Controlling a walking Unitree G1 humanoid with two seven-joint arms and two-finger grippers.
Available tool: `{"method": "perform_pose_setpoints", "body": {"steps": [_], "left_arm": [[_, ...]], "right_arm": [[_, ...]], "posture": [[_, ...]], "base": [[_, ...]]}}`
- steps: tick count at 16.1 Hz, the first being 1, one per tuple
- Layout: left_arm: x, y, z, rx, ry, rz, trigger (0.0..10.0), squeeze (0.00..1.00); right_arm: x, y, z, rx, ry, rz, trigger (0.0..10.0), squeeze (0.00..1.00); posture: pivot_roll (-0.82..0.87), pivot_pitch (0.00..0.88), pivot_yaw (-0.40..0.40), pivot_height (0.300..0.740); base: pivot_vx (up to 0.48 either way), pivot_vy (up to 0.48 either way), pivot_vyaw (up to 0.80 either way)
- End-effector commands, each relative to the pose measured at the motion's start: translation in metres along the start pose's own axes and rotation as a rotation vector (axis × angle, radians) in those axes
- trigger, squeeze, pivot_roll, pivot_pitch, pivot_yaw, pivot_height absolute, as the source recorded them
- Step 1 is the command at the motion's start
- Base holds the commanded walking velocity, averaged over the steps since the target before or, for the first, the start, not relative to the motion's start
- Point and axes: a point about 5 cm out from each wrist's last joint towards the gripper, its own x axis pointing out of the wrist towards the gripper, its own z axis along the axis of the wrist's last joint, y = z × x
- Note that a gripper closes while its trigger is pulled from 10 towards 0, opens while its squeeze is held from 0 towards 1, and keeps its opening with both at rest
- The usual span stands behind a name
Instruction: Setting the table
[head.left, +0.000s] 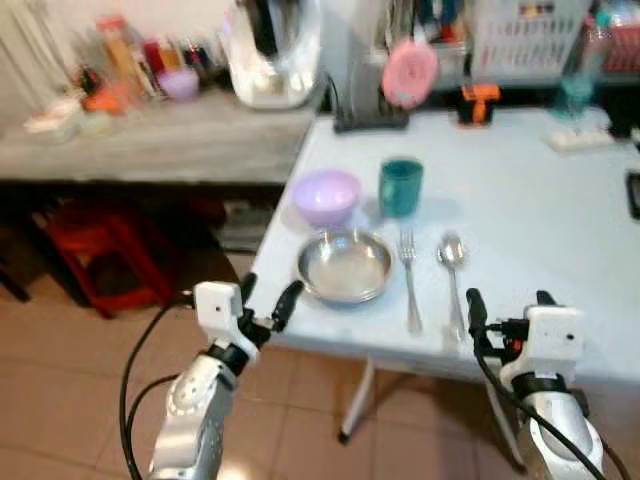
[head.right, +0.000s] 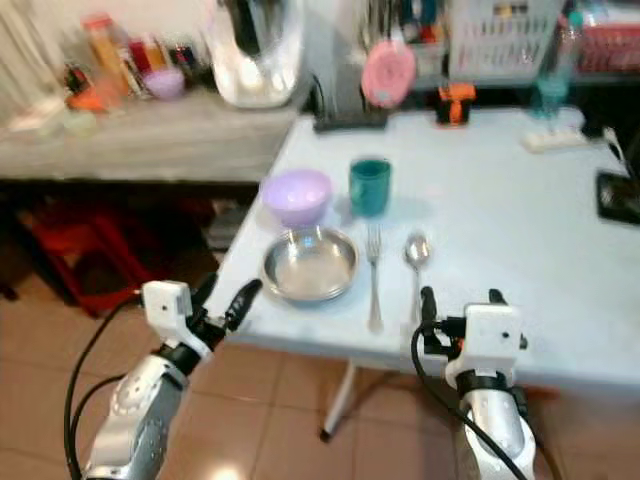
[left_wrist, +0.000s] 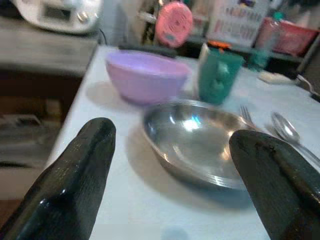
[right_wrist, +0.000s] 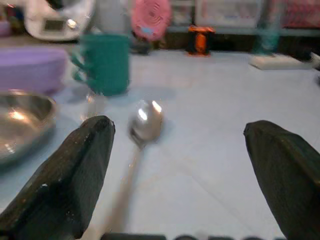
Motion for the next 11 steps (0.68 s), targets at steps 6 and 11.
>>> {"method": "perform_pose_setpoints", "body": {"steps": [6, 11], "left_arm": [[-0.009, 0.015, 0.003, 0.029, 0.008, 0.055, 10.0, 0.0], [-0.022, 0.021, 0.001, 0.086, 0.022, 0.042, 10.0, 0.0]], "right_arm": [[-0.001, 0.019, 0.009, 0.004, -0.04, 0.1, 10.0, 0.0], [-0.005, 0.026, 0.008, 0.002, -0.029, 0.156, 10.0, 0.0]], "posture": [[-0.16, 0.0, 0.084, 0.74], [-0.15, 0.0, 0.077, 0.74]], "base": [[0.31, 0.0, 0.0], [0.0, 0.0, 0.0]]}}
